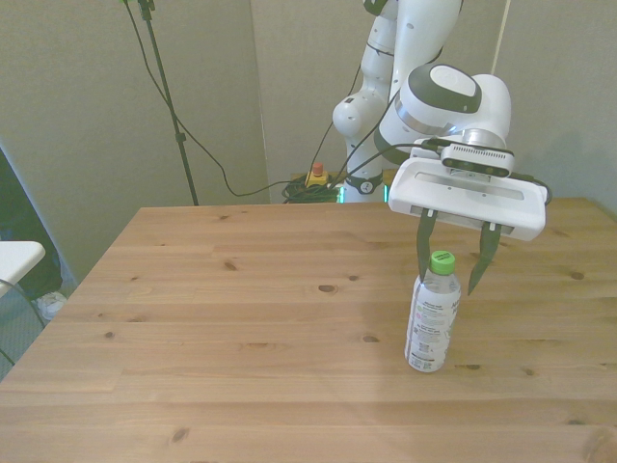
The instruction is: Stand the water bottle
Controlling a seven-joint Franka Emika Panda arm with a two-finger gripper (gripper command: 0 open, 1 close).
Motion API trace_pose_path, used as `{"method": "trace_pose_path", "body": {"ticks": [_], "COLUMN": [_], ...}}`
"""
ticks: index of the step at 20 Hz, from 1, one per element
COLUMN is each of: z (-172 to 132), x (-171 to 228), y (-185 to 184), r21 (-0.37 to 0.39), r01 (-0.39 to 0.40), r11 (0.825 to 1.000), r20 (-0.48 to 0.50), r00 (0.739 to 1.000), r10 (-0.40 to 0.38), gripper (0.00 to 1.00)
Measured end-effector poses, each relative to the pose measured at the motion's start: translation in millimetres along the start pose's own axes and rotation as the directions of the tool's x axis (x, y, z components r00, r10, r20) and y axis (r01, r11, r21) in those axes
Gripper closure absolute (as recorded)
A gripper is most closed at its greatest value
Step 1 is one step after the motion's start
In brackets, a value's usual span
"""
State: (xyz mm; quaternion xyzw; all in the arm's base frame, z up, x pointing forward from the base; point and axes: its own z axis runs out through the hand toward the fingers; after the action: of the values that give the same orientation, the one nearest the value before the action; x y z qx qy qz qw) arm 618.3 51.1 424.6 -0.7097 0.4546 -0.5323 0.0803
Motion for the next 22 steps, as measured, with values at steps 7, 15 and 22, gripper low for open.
{"method": "trace_pose_path", "body": {"ticks": [7, 15, 22], "z": [-19, -87, -131], "x": [42, 92, 72], "y": [10, 9, 4], "r21": [0.005, -0.024, -0.122], "r01": [-0.056, 0.007, 0.165], "r11": [0.998, 1.0, 0.979], "r20": [0.016, 0.08, 0.284], "r00": [0.998, 0.997, 0.951], "r10": [0.056, -0.005, -0.125], "gripper": [0.0, 0.0, 0.0]}}
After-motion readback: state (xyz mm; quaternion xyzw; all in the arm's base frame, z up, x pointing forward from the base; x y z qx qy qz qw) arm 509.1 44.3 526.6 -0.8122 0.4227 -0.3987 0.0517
